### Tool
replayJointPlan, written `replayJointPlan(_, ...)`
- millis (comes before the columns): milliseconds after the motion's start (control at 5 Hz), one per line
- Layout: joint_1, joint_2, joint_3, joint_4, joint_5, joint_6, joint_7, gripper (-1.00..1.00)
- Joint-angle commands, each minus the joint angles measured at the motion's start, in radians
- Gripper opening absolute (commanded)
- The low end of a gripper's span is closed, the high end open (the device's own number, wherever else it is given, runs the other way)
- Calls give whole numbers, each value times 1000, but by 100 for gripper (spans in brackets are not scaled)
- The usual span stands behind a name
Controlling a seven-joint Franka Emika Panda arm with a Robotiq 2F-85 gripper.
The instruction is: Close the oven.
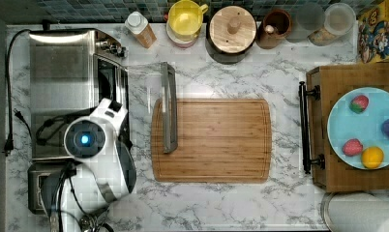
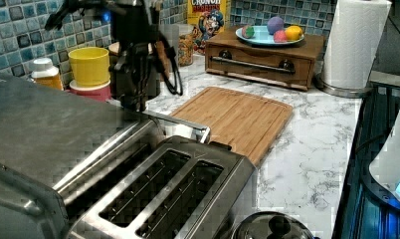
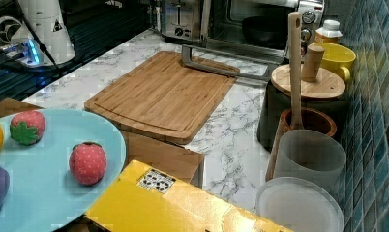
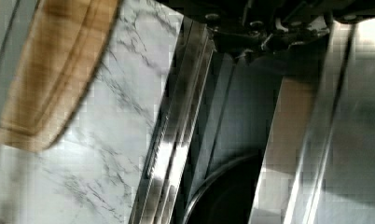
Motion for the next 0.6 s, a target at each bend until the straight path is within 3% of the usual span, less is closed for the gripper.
replayJointPlan(200, -60, -100, -80, 14, 24, -3, 43, -100)
replayJointPlan(600, -63, -100, -77, 14, 24, -3, 43, -100)
